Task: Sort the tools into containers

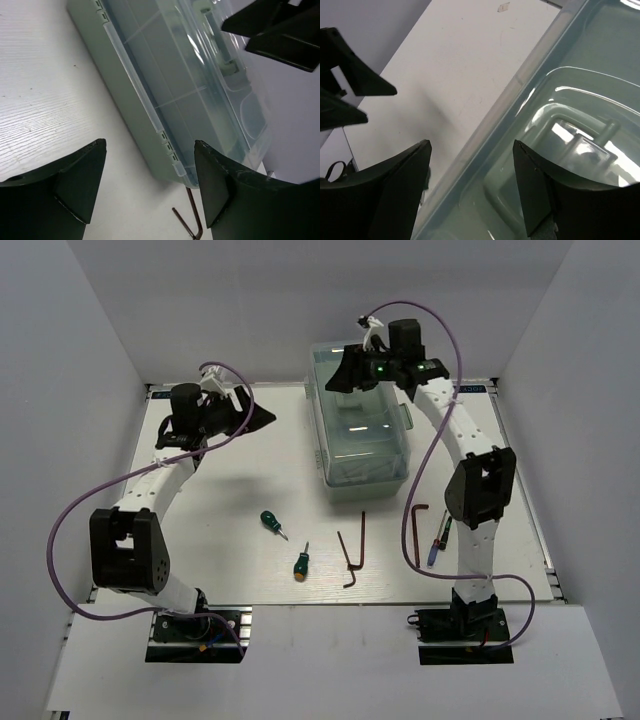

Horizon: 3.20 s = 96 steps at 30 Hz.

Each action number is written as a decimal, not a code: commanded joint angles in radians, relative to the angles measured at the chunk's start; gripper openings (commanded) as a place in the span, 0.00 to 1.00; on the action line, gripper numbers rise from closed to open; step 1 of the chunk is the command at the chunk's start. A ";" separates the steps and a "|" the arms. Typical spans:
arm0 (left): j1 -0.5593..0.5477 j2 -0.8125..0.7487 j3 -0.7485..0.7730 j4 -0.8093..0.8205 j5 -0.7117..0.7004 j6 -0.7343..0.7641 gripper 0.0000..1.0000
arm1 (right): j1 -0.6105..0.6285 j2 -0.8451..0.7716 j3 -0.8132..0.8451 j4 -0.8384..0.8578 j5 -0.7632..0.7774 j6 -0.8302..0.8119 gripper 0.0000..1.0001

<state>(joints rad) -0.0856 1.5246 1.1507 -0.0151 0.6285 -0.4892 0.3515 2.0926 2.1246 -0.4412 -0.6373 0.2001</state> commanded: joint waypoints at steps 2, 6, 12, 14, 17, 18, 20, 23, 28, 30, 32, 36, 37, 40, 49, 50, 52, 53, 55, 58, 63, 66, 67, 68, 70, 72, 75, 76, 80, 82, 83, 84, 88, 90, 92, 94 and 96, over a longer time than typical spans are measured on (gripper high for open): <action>-0.016 0.006 0.037 0.035 0.037 -0.023 0.81 | 0.038 0.000 0.029 0.121 0.151 0.081 0.73; -0.026 0.016 0.046 0.035 0.037 -0.023 0.81 | 0.064 0.012 0.021 0.072 0.256 0.078 0.73; -0.045 0.035 0.078 0.044 0.037 -0.023 0.82 | 0.092 -0.035 -0.057 0.070 0.366 0.044 0.73; -0.045 0.045 0.087 0.053 0.037 -0.023 0.82 | 0.098 -0.040 -0.055 0.029 0.395 0.030 0.73; -0.054 0.069 0.116 0.064 0.046 -0.034 0.82 | 0.103 -0.040 -0.066 -0.014 0.435 0.036 0.73; -0.054 0.069 0.130 0.064 0.046 -0.034 0.82 | 0.104 -0.048 -0.072 -0.017 0.451 0.038 0.72; -0.063 0.078 0.144 0.064 0.046 -0.034 0.82 | 0.107 -0.060 -0.093 -0.027 0.471 0.030 0.72; -0.063 0.088 0.167 0.064 0.057 -0.034 0.82 | 0.110 -0.075 -0.103 -0.039 0.501 0.019 0.72; -0.072 0.088 0.216 0.064 0.082 -0.034 0.82 | 0.112 -0.066 -0.107 -0.067 0.502 0.030 0.71; -0.083 0.097 0.228 0.073 0.111 -0.034 0.82 | 0.107 -0.052 -0.117 -0.068 0.414 0.059 0.71; -0.092 0.097 0.241 0.098 0.161 -0.034 0.82 | 0.101 -0.040 -0.121 -0.053 0.328 0.090 0.69; -0.112 0.097 0.273 0.153 0.241 -0.043 0.82 | 0.089 -0.026 -0.120 0.019 0.154 0.182 0.68; -0.123 0.097 0.273 0.153 0.250 -0.043 0.81 | 0.083 -0.020 -0.106 0.050 0.083 0.197 0.68; -0.143 0.106 0.282 0.153 0.245 -0.052 0.81 | 0.067 0.000 -0.071 0.102 0.018 0.268 0.66; -0.152 0.253 0.403 0.083 0.094 -0.104 0.81 | 0.018 0.006 -0.063 0.222 -0.116 0.387 0.65; -0.152 0.275 0.446 0.072 0.085 -0.115 0.81 | 0.014 0.004 -0.071 0.228 -0.133 0.392 0.65; -0.152 0.313 0.486 0.063 0.076 -0.126 0.80 | 0.004 0.001 -0.072 0.229 -0.147 0.400 0.64; -0.161 0.351 0.527 0.054 0.067 -0.141 0.80 | 0.003 0.003 -0.074 0.239 -0.150 0.403 0.64; -0.161 0.394 0.591 0.040 0.066 -0.155 0.80 | -0.003 0.004 -0.074 0.242 -0.154 0.403 0.64; -0.161 0.474 0.676 0.010 0.057 -0.175 0.80 | -0.009 0.003 -0.078 0.243 -0.163 0.403 0.64; -0.171 0.563 0.765 0.035 0.066 -0.244 0.80 | -0.013 0.007 -0.092 0.236 -0.168 0.395 0.64; -0.180 0.629 0.854 -0.008 0.077 -0.255 0.80 | -0.014 0.012 -0.097 0.239 -0.168 0.392 0.64; -0.180 0.643 0.897 -0.019 0.088 -0.255 0.79 | -0.014 0.012 -0.098 0.237 -0.170 0.394 0.64; -0.189 0.667 0.915 -0.029 0.088 -0.255 0.79 | -0.014 0.014 -0.097 0.239 -0.170 0.395 0.64; -0.198 0.677 0.937 -0.029 0.097 -0.265 0.79 | -0.013 0.018 -0.097 0.242 -0.173 0.395 0.64; -0.198 0.698 0.951 -0.029 0.108 -0.291 0.79 | -0.016 0.023 -0.095 0.242 -0.173 0.400 0.64; -0.221 0.712 0.975 -0.072 0.134 -0.292 0.78 | -0.016 0.027 -0.091 0.249 -0.174 0.404 0.64; -0.221 0.721 0.975 -0.103 0.134 -0.292 0.78 | -0.016 0.027 -0.091 0.252 -0.174 0.406 0.64; -0.239 0.721 0.975 -0.173 0.172 -0.272 0.76 | -0.014 0.029 -0.089 0.252 -0.176 0.403 0.64; -0.240 0.721 0.975 -0.195 0.183 -0.262 0.76 | -0.013 0.029 -0.091 0.254 -0.177 0.403 0.64; -0.240 0.730 0.975 -0.209 0.194 -0.262 0.76 | -0.014 0.029 -0.089 0.257 -0.180 0.406 0.64; -0.249 0.730 0.975 -0.218 0.194 -0.262 0.76 | -0.013 0.030 -0.091 0.257 -0.182 0.407 0.64; -0.249 0.730 0.975 -0.250 0.194 -0.253 0.75 | -0.020 -0.002 -0.091 0.245 -0.193 0.359 0.70; -0.249 0.730 0.975 -0.278 0.174 -0.253 0.75 | -0.022 -0.026 -0.092 0.176 -0.164 0.283 0.71; -0.249 0.730 0.975 -0.299 0.155 -0.233 0.73 | -0.045 -0.096 -0.113 0.105 -0.138 0.164 0.71; -0.249 0.721 0.975 -0.333 0.126 -0.224 0.71 | -0.071 -0.194 -0.172 0.023 -0.073 0.040 0.71; -0.249 0.721 0.975 -0.361 0.116 -0.224 0.68 | -0.095 -0.247 -0.268 -0.023 -0.055 -0.020 0.71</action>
<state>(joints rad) -0.3187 2.2608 2.1292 -0.2199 0.7776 -0.7444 0.3046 2.0136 1.9247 -0.3622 -0.7364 0.3653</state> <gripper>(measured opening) 0.686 0.711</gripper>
